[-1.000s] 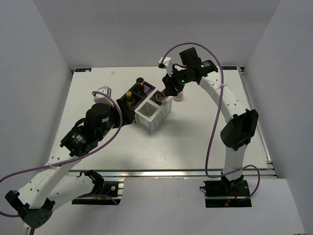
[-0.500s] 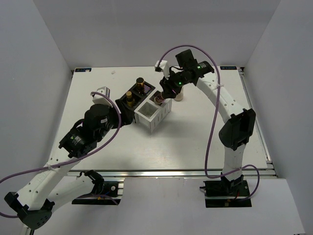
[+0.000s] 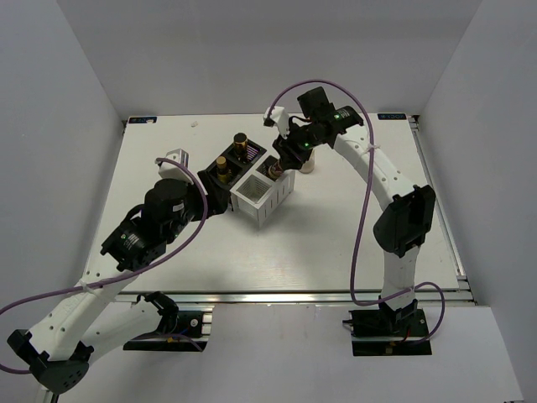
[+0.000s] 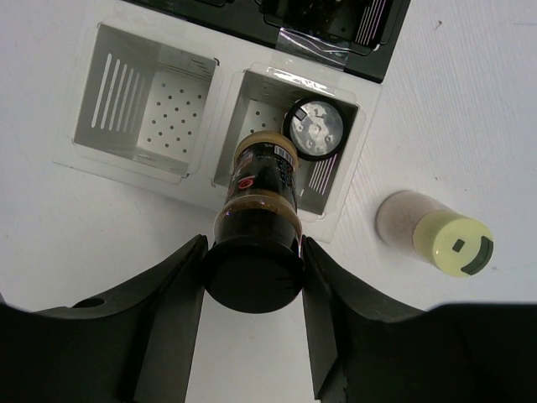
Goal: Organize the condiment bottles
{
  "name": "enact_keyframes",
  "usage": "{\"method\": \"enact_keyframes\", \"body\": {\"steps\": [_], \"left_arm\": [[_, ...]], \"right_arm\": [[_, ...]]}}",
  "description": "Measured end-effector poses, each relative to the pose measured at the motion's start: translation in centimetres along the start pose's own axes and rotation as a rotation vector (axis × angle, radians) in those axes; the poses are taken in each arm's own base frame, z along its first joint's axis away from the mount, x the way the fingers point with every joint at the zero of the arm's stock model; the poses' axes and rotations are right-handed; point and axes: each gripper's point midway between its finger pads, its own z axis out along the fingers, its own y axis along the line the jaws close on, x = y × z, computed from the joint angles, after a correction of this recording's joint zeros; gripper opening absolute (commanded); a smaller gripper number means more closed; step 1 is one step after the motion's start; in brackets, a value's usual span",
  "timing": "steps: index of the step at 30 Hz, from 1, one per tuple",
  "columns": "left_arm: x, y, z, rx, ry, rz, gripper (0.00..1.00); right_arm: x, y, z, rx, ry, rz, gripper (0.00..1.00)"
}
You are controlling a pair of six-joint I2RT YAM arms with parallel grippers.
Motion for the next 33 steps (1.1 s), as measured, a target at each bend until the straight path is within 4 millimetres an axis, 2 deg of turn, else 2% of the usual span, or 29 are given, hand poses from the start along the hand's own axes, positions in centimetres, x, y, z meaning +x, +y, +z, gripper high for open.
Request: {"method": "enact_keyframes", "body": {"steps": [10, 28, 32, 33], "left_arm": [[0.1, 0.0, 0.1, -0.002, 0.003, 0.002, 0.83], [0.2, 0.1, 0.0, -0.002, 0.003, 0.001, 0.83], [0.3, 0.2, 0.1, -0.005, 0.007, 0.002, 0.83], [0.4, 0.2, 0.1, -0.006, 0.008, 0.002, 0.83]], "right_arm": [[0.1, -0.2, 0.0, 0.008, 0.007, -0.006, 0.0], [0.4, 0.3, 1.4, -0.039, 0.038, -0.034, 0.0], [0.6, 0.5, 2.5, -0.045, 0.055, -0.038, 0.13], [0.6, 0.5, 2.8, -0.046, 0.059, -0.039, 0.21]]}}
